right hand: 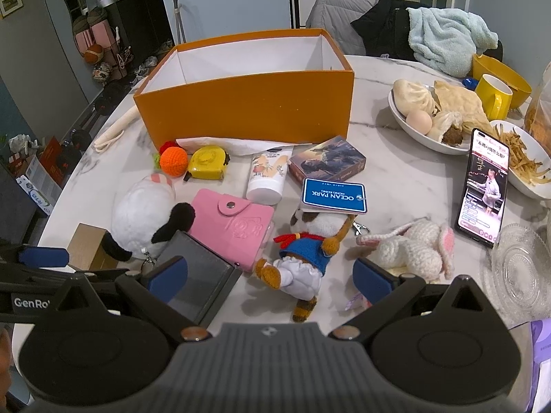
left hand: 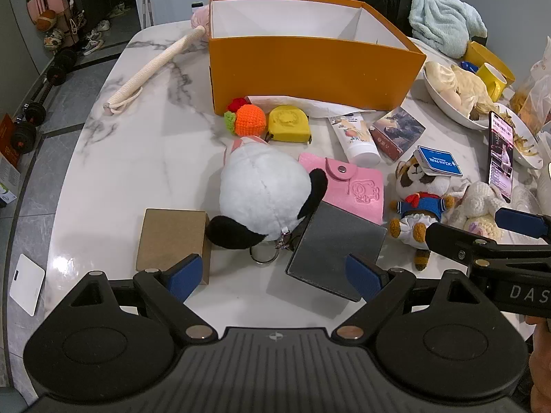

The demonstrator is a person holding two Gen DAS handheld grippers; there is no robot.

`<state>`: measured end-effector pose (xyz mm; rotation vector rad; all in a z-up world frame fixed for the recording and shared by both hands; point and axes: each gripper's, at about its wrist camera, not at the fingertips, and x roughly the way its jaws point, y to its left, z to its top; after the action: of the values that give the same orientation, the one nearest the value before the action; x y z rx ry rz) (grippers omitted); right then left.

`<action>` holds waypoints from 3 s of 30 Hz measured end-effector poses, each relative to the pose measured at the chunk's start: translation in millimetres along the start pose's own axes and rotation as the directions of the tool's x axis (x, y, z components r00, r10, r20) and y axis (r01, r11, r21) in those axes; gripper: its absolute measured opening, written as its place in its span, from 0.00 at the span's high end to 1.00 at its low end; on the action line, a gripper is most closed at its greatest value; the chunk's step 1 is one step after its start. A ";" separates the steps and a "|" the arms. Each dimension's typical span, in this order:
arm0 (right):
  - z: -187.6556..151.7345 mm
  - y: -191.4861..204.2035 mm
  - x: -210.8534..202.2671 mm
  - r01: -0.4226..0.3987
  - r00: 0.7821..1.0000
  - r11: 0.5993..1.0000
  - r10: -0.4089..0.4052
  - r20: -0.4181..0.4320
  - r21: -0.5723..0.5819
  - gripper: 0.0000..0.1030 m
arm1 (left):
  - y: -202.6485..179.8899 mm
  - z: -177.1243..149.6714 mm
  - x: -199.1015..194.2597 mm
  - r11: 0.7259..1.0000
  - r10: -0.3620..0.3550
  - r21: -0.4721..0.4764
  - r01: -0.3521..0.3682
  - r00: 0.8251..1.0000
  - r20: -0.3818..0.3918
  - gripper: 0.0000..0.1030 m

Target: Organize objects

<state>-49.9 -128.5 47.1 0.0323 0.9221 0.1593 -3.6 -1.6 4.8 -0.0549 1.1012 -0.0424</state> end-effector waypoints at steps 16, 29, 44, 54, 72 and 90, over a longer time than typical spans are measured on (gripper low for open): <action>0.1 -0.3 -0.1 0.000 1.000 1.000 0.000 0.001 -0.001 0.01 | 0.3 -0.4 0.1 1.000 -0.001 0.000 0.001 1.000 0.000 0.00; 0.1 0.3 -0.3 0.001 1.000 1.000 -0.001 0.002 -0.002 0.01 | 1.4 -0.7 -0.8 1.000 -0.003 -0.002 0.003 1.000 0.000 0.00; 5.6 -5.1 -1.8 -0.054 0.998 0.998 0.055 0.040 -0.010 0.01 | 11.0 2.5 -3.4 1.000 0.008 -0.007 -0.008 1.000 0.005 0.00; 30.5 -14.3 1.4 -0.192 0.955 0.954 0.235 0.178 -0.231 0.01 | 26.9 31.0 -19.9 0.996 0.070 0.055 -0.073 0.997 0.044 0.00; 60.9 -83.8 45.1 -0.206 0.978 0.952 0.199 -0.056 -0.225 0.01 | 43.5 58.5 55.7 0.999 -0.046 -0.024 0.045 0.999 -0.027 0.00; 25.2 -112.1 80.2 0.001 0.953 0.963 -0.082 -0.291 -0.269 0.01 | 20.9 66.4 103.2 0.999 -0.031 0.027 0.031 0.999 -0.015 0.00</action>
<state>31.5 -226.1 -11.8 -0.2684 1.1977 0.2530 102.4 14.5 -58.4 -0.0468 1.1140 -0.0857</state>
